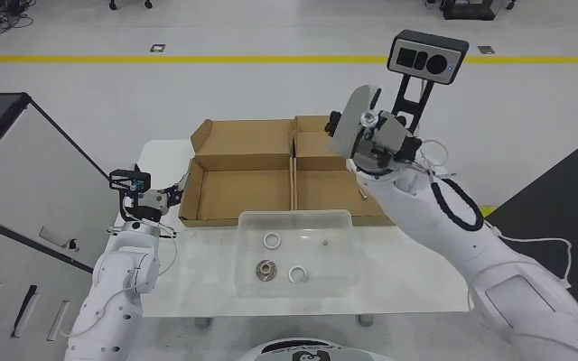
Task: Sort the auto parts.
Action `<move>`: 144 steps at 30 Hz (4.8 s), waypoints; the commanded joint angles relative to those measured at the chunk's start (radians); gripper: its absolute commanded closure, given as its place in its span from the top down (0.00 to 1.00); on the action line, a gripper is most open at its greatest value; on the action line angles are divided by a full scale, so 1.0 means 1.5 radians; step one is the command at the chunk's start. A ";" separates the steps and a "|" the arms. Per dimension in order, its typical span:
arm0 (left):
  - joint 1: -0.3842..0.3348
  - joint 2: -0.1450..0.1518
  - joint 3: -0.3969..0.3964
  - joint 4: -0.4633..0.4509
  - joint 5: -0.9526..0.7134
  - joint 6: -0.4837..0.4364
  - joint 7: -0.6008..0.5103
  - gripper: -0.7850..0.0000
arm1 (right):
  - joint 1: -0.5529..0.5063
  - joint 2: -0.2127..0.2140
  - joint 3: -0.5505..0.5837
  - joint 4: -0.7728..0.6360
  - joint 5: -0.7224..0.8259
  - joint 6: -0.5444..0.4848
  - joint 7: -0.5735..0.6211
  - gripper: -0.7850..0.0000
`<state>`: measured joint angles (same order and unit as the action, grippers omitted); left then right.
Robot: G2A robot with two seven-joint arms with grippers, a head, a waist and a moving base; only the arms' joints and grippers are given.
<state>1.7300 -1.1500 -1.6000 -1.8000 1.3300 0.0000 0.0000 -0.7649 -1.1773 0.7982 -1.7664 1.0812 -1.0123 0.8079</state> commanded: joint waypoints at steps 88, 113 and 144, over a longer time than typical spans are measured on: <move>0.000 0.000 0.000 0.000 0.000 0.000 0.000 1.00 | -0.129 -0.085 0.146 0.031 0.026 0.160 0.160 0.00; 0.000 0.000 0.000 0.000 0.000 0.000 0.000 1.00 | -0.120 -0.025 0.374 0.000 -0.315 0.467 0.339 0.00; 0.000 0.000 0.000 0.000 0.000 0.000 0.000 1.00 | 0.232 0.098 0.014 0.161 -1.007 0.485 0.485 0.00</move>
<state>1.7300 -1.1500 -1.6000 -1.8000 1.3300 0.0000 0.0000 -0.4341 -1.0399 0.8508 -1.5265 -0.4097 -0.2834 1.5359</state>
